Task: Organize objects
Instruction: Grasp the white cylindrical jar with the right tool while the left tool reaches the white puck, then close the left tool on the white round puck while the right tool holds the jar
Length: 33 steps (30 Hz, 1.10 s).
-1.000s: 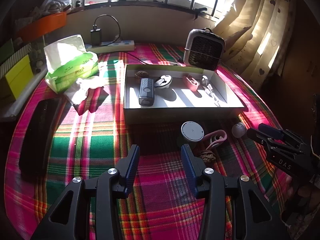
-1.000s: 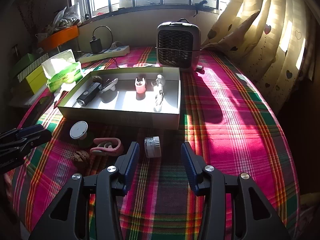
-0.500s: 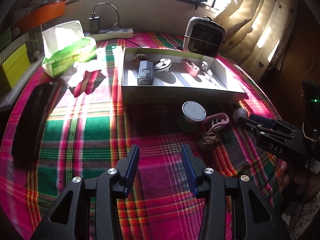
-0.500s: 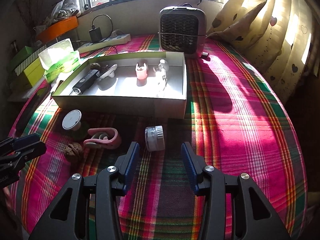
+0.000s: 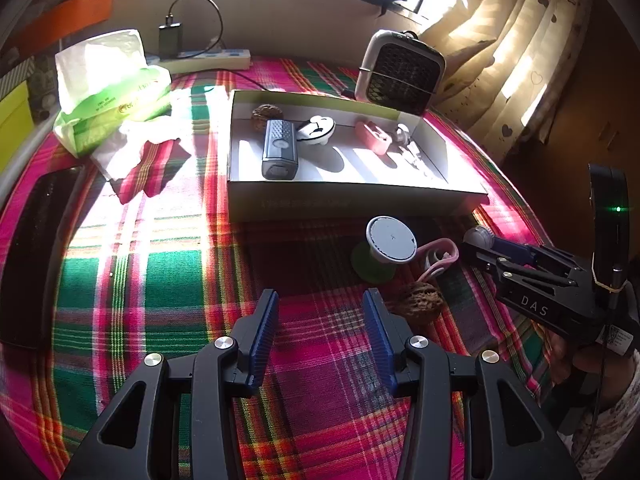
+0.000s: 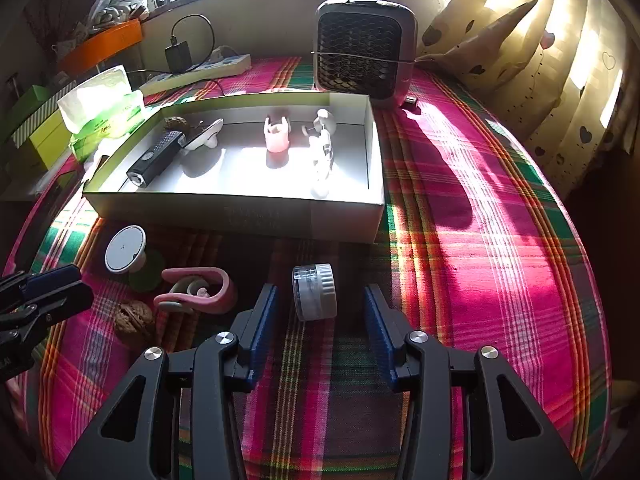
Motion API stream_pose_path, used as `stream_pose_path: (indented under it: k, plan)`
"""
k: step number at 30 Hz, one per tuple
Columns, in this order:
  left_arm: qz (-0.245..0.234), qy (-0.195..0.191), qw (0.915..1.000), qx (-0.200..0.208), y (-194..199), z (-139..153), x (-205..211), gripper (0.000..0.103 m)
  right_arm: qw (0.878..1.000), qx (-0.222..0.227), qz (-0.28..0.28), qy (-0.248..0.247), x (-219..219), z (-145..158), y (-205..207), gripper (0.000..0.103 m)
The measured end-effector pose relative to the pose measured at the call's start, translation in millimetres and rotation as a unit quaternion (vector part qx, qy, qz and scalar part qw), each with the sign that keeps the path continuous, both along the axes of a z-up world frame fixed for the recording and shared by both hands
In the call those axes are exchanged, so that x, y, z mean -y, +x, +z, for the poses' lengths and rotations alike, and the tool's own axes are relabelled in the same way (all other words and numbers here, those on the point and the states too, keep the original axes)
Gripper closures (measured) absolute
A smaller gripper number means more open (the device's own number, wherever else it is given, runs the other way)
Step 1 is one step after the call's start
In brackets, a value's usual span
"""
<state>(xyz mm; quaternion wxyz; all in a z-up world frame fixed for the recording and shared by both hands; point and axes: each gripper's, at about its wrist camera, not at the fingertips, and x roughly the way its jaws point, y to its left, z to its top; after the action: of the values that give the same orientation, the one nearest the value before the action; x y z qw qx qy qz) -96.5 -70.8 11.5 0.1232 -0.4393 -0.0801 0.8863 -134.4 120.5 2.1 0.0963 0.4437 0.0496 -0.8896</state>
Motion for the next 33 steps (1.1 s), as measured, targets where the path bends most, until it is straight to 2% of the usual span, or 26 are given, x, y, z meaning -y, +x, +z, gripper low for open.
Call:
stream_pose_path:
  k: [10,22,33]
  plan:
    - [-0.015,0.008,0.9998,0.004,-6,-2,4,0.061,1.000,-0.006,-0.004,0.005,7,0,1,0.083]
    - [-0.040,0.029,0.9987,-0.005,-16,9,-8,0.057,1.000,-0.012,0.004,-0.001,0,0,5,0.083]
    - [-0.047,0.015,0.9988,-0.002,-28,10,-34,0.056,1.000,-0.012,0.014,-0.015,-11,-1,2,0.083]
